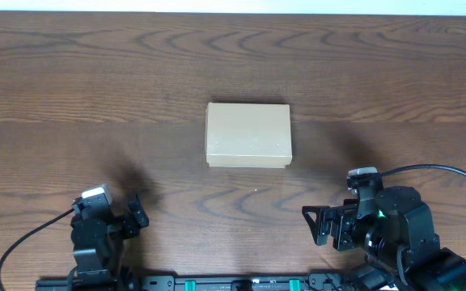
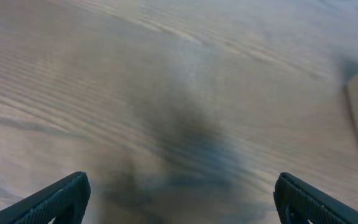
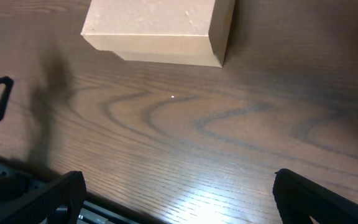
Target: Pack container
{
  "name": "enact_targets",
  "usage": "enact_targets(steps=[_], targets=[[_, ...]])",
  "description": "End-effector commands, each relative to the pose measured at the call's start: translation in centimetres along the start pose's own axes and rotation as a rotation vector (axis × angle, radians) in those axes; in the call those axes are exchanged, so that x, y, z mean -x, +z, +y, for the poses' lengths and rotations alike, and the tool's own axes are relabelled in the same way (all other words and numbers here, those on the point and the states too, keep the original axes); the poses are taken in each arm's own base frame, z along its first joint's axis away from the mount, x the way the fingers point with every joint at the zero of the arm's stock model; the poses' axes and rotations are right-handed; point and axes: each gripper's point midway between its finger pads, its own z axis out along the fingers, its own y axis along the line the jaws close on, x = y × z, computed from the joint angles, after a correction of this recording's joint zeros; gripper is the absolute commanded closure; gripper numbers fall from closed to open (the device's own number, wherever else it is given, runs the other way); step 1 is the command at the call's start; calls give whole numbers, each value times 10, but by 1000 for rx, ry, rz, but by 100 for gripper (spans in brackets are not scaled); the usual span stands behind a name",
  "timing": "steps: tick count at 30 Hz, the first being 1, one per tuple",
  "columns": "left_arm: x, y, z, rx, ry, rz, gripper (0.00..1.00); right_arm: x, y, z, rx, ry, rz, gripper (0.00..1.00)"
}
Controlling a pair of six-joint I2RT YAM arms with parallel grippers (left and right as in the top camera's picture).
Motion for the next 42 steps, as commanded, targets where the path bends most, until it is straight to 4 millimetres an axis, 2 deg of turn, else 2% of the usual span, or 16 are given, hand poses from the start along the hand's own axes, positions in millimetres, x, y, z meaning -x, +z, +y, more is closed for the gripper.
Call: enact_targets(steps=[1, 33, 39, 42], targets=[[0, 1, 2, 16, 25, -10, 5, -3, 1, 1, 7, 10, 11, 1], [-1, 1, 1, 10, 59, -6, 5, -2, 1, 0, 2, 9, 9, 1], [-1, 1, 1, 10, 59, -6, 5, 9, -6, -17, -93, -41, -94, 1], [-1, 1, 1, 10, 59, -6, 5, 12, -5, -15, -67, -149, -172, 1]])
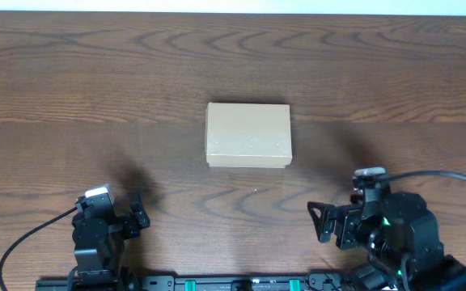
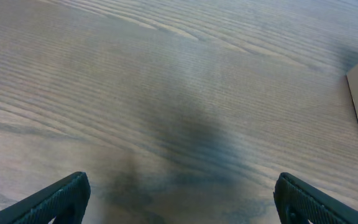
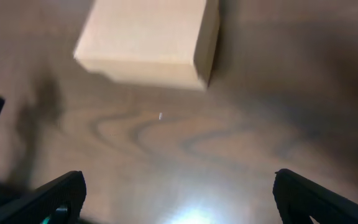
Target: Pack container
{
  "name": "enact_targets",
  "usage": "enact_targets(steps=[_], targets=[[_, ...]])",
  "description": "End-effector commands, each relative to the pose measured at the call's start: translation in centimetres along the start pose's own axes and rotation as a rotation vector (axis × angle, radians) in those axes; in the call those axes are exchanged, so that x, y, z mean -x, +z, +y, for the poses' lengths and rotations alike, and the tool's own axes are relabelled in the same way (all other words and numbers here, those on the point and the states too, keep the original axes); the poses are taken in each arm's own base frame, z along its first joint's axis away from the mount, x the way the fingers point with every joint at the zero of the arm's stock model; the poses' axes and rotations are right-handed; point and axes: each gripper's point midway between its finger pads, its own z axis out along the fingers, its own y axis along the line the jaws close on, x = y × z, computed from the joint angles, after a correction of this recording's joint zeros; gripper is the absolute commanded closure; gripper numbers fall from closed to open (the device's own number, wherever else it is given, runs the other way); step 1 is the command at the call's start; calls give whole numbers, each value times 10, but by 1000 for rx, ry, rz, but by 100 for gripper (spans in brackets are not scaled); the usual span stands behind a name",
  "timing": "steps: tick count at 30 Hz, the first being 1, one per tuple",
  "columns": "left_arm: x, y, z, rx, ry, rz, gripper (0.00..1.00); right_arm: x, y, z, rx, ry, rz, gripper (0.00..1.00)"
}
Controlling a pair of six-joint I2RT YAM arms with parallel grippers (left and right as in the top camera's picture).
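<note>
A closed tan cardboard box (image 1: 248, 135) sits in the middle of the wooden table; it also shows at the top of the right wrist view as the box (image 3: 148, 40) and as a sliver of the box at the right edge of the left wrist view. My left gripper (image 1: 138, 212) rests near the front left edge, open and empty. My right gripper (image 1: 320, 222) is low at the front right, open and empty. Both are well short of the box.
The dark wood table (image 1: 71, 97) fills the overhead view, with a white strip along its far edge. A black rail (image 1: 233, 283) with the arm bases runs along the front edge. Cables trail from both arms.
The right arm has shifted slightly back toward the front edge, so the box sits a little higher and blurred in its wrist view. The left arm has tilted slightly. Both grippers stay open.
</note>
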Motion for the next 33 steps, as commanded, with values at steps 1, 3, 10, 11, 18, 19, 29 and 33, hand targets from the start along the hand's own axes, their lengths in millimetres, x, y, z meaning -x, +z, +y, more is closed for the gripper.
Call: enact_targets(steps=[1, 3, 10, 11, 18, 19, 29, 33], targets=[[-2, 1, 4, 22, 20, -2, 5, -3, 3, -7, -12, -124, -75, 1], [-2, 1, 4, 22, 20, -2, 5, -9, 9, -10, 3, -136, -118, 1], [-2, 1, 4, 22, 20, -2, 5, -28, 46, -18, 53, -142, -216, 1], [-2, 1, 4, 22, 20, -2, 5, -30, 51, -18, 62, -144, -221, 1], [-2, 1, 4, 21, 20, -2, 4, -42, 80, -15, 132, -154, -263, 1], [-2, 1, 4, 22, 20, -2, 5, -44, 82, -16, 135, -155, -267, 1], [-2, 1, 4, 22, 20, -2, 4, -56, 95, -20, 140, -181, -277, 1], [-2, 1, 4, 22, 20, -2, 5, -58, 95, -17, 152, -189, -272, 1]])
